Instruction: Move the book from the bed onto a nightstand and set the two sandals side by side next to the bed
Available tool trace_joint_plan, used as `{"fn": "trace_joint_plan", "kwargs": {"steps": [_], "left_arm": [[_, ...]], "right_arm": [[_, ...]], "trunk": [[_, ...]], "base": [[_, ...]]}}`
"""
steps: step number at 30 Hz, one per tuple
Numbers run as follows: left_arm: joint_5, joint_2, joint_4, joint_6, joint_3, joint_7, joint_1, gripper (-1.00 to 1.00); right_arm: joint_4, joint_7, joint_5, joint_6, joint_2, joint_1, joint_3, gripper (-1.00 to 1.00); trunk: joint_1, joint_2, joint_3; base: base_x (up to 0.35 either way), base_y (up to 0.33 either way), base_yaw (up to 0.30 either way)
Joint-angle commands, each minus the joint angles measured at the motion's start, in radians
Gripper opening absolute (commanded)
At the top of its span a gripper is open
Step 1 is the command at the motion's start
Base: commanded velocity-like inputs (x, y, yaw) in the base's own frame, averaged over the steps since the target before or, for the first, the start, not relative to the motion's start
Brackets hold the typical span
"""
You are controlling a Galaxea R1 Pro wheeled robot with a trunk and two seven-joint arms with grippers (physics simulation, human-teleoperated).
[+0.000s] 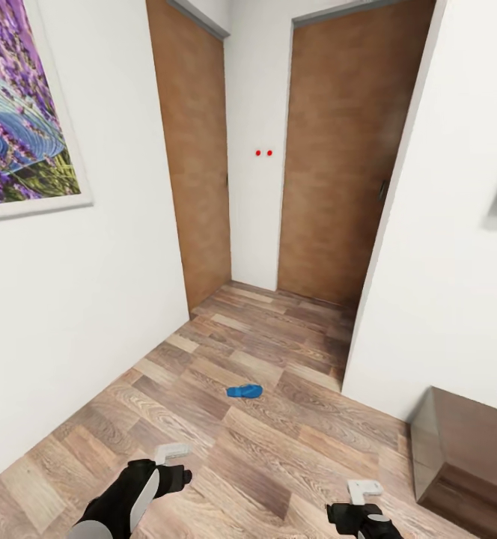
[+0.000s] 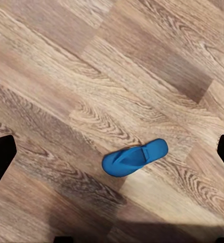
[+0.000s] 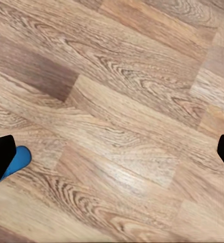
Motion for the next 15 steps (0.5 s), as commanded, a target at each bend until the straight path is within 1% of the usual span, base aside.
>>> {"fn": "trace_joint_plan", "kwargs": {"steps": [1,15], "left_arm": [[0.006,-0.001,-0.002,0.006,0.006,0.001,0.000,1.00],[0.007,-0.001,-0.001,-0.017,0.006,0.001,0.000,1.00]], "right_arm": [[-0.002,-0.002,0.000,0.006,0.000,0.000,0.000,1.00],[-0.002,-0.002,0.000,0.006,0.000,0.000,0.000,1.00]], "trunk": [[0.000,-0.001,-0.001],[0.000,-0.001,-0.001]], "base": [[-0.010,0.015,-0.286],[-0.002,0.003,-0.286]]}}
